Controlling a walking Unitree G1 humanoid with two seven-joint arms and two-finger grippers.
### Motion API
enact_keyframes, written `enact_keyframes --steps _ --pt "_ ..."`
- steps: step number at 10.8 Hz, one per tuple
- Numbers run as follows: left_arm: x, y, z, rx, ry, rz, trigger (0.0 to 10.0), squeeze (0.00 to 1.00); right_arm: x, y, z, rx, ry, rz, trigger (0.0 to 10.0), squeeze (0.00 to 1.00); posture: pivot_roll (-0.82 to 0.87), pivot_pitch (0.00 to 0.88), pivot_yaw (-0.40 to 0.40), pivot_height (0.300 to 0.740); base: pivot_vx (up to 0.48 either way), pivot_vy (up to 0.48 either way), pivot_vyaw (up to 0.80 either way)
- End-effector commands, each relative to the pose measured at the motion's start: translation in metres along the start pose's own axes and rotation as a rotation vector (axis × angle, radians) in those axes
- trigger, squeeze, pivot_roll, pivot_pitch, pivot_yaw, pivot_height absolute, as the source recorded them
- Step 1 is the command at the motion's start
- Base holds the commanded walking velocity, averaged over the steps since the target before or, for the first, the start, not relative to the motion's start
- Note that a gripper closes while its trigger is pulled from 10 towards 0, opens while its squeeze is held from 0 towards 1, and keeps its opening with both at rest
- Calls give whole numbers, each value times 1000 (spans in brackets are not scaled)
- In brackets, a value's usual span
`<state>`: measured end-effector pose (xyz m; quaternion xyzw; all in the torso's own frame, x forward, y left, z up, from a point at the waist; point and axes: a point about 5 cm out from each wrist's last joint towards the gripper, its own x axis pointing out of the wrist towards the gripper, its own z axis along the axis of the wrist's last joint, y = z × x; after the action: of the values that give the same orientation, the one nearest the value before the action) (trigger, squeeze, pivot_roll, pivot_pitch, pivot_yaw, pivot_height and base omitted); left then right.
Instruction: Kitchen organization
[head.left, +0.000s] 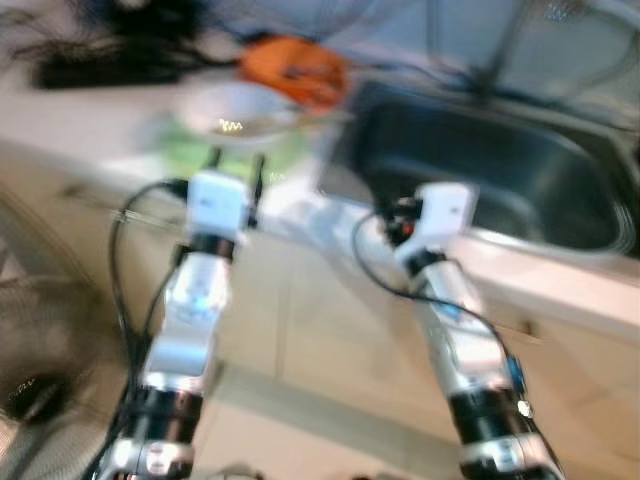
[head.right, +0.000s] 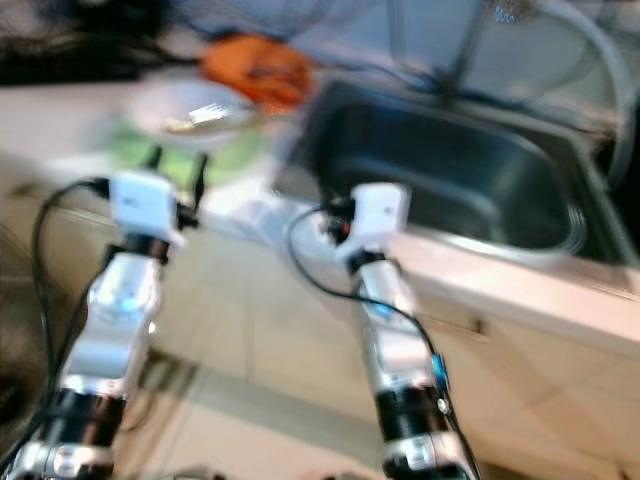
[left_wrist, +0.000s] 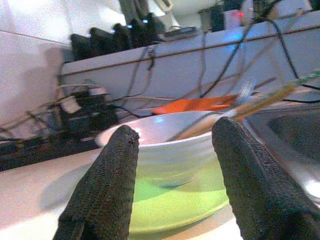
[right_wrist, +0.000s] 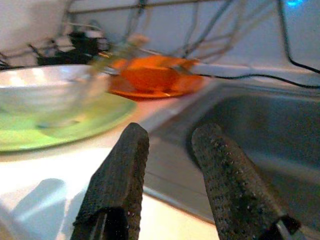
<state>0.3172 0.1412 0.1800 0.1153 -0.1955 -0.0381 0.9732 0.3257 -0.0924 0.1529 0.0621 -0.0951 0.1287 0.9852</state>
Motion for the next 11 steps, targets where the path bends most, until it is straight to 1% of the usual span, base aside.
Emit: enact_keyframes --steps 1,3,4,5,7,11 --pt "1 -8 3 -15 -8 -27 10000 0 -1 -11 1 -2 7 -27 10000 0 34 60 -69 740 0 0 -800" --pt "2 -9 3 -13 -4 -32 10000 0 -1 -12 1 -9 1 -32 10000 0 35 59 -70 740 0 0 0" --pt "1 -9 3 -13 -3 -37 10000 0 -1 -11 0 0 11 -29 10000 0 36 59 -70 740 240 0 0" --pt "1 -9 2 -13 -2 -38 10000 0 -1 -11 0 2 10 -28 10000 0 35 60 -70 740 244 0 -800" --pt "1 -9 2 -13 -1 -38 10000 0 -1 -11 1 -9 -1 -26 10000 0 37 60 -71 740 247 0 0" --pt "1 -8 3 -10 -7 -36 10000 0 0 -10 0 -2 5 -22 10000 0 38 61 -69 740 254 0 0"
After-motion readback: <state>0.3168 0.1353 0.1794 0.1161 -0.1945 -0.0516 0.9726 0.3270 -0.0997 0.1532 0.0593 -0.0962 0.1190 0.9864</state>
